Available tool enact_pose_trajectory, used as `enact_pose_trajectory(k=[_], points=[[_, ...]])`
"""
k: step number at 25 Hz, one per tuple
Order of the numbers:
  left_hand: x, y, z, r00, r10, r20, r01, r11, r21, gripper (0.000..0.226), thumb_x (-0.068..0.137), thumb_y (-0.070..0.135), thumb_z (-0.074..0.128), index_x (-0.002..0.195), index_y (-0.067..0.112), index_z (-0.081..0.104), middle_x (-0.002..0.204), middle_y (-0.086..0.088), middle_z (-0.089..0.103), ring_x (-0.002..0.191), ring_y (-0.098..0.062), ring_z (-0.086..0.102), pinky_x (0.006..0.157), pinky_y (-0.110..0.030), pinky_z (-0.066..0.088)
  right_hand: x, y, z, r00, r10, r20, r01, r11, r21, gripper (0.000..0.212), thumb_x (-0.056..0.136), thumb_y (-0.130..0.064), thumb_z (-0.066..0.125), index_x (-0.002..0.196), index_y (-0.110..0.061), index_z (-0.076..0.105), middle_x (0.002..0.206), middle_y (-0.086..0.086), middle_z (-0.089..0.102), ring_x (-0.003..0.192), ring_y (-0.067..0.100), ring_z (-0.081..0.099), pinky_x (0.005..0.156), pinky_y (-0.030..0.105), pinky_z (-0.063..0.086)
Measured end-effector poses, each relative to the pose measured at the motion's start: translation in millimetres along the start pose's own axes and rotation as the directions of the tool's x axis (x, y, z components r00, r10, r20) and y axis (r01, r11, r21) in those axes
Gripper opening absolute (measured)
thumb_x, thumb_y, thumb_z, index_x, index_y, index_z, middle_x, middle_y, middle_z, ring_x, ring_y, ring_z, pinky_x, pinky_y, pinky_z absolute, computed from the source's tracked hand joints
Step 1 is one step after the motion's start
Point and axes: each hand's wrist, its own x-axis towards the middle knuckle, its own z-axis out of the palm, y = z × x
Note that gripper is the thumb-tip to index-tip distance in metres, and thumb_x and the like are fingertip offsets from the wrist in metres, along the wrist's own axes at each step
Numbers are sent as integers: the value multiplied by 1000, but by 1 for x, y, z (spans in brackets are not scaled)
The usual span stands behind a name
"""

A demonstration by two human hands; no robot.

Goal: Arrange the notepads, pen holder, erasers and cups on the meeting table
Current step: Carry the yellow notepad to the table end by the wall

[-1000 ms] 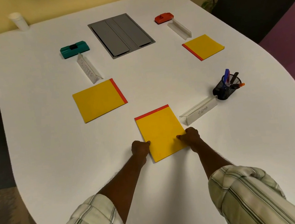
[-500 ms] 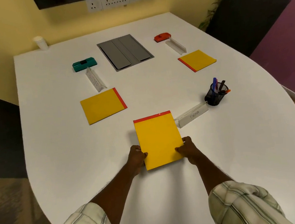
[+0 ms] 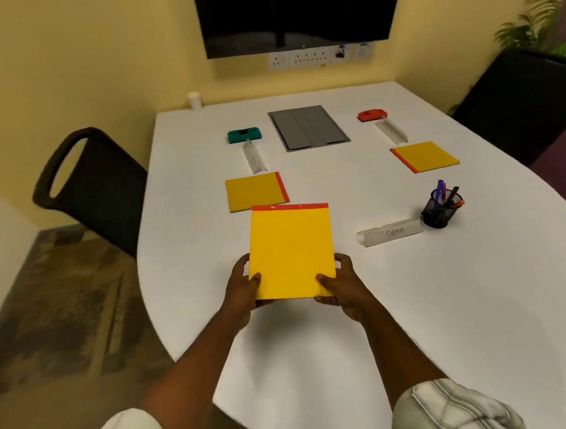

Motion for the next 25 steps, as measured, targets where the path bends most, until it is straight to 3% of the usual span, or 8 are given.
enact_pose_trajectory(k=[3,7,13,19,25], points=[[-43,0,-39,999,-5,-40,1,997,-82,50,98,5,44,138,33,34,124,-9,50,98,-31,58,68,-44,58,-29,-5,34,991,-45,126,53,997,-58,57,91,-8,61,136,-26,31,140,10,39,116,39,51,58,31,57],[-87,2,-86,997,19,-73,-28,993,-118,56,97,4,47,139,38,32,128,-8,48,99,-32,61,68,-45,60,-59,-12,80,976,-103,191,129,983,-129,60,92,-9,60,141,-25,29,141,11,39,115,37,52,59,30,56],[-130,5,-164,969,135,-209,-168,974,-150,56,97,1,45,143,30,34,132,-8,50,100,-34,63,66,-45,60,-96,-12,168,949,-162,270,213,962,-172,60,92,-11,60,142,-25,28,141,9,39,116,36,50,58,29,56],[-169,16,-289,941,209,-266,-270,938,-216,56,96,1,46,142,32,37,125,-6,58,102,-33,63,54,-34,59,-125,-8,301,922,-217,320,286,939,-189,60,94,-9,57,143,-27,27,138,7,41,110,32,52,55,28,56],[-191,33,-445,916,210,-342,-283,942,-180,59,95,0,46,141,36,38,122,-5,58,91,-26,64,47,-26,54,-150,3,459,913,-199,355,274,946,-173,60,94,-9,57,144,-28,28,133,2,43,107,27,53,57,27,57]])
